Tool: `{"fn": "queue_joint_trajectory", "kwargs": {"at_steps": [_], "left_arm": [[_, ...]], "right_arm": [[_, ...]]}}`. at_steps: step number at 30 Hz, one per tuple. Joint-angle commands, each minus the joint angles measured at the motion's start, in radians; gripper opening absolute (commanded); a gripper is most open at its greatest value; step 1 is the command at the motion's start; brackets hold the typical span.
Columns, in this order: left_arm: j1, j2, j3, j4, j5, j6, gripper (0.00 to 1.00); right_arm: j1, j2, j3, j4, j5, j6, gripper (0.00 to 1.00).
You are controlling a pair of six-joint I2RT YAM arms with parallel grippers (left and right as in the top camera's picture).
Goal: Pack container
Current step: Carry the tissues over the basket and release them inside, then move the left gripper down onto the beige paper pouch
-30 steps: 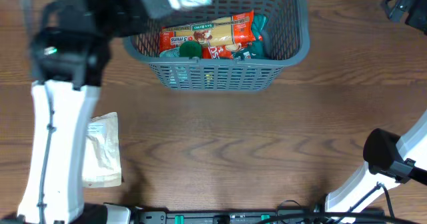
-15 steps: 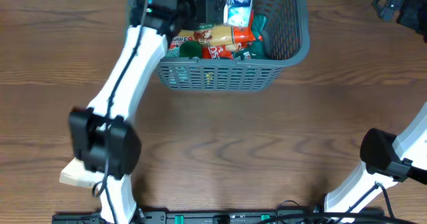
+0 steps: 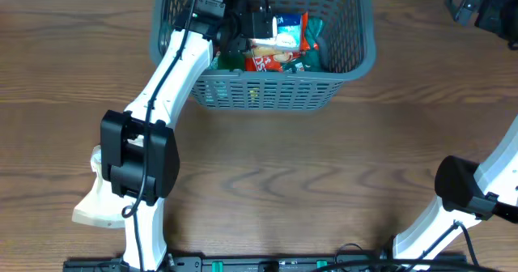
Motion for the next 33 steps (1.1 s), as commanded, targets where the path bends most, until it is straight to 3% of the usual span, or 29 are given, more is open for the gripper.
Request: {"fn": "queue_joint_trajectory", "kwargs": {"at_steps": [1,4,11,15,17,20,26,29,33], "left_arm": [[0.002,-0.058,0.016,0.003,-0.004,-0.062,0.98],[0.003,-0.115,0.026,0.002,-0.012,-0.198,0.98],[0.007,-0.345,0.034,-0.002,-0.114,-0.298,0.98],[0.036,-0.492,0.034,-0.063,-0.314,-0.599,0.98],[0.075,-0.562,0.034,-0.166,-0.395,-0.819,0.98],[0.162,-0.648,0.034,-0.394,-0.404,-1.068,0.98],[0.311,-0.694,0.027,-0.817,-0.404,-1.435,0.98],[0.336,-0.698,-0.013,-0.976,-0.404,-1.471,0.99],[0.32,-0.789,-0.175,-1.027,-0.404,-1.519,0.98]], "right_arm": [[0.008,-0.007,0.003,-0.001,-0.004,-0.021,0.99],[0.008,-0.007,0.003,-0.001,-0.004,-0.026,0.99],[0.008,-0.007,0.003,-0.001,-0.004,-0.026,0.99],[0.008,-0.007,0.003,-0.001,-0.004,-0.031,0.99],[0.008,-0.007,0.003,-0.001,-0.004,-0.034,0.99],[0.008,-0.007,0.003,-0.001,-0.004,-0.041,0.99],[0.008,-0.007,0.003,0.002,-0.004,-0.04,0.99],[0.008,-0.007,0.003,0.01,-0.004,-0.04,0.99],[0.008,-0.007,0.003,0.012,-0.004,-0.041,0.99]]}}
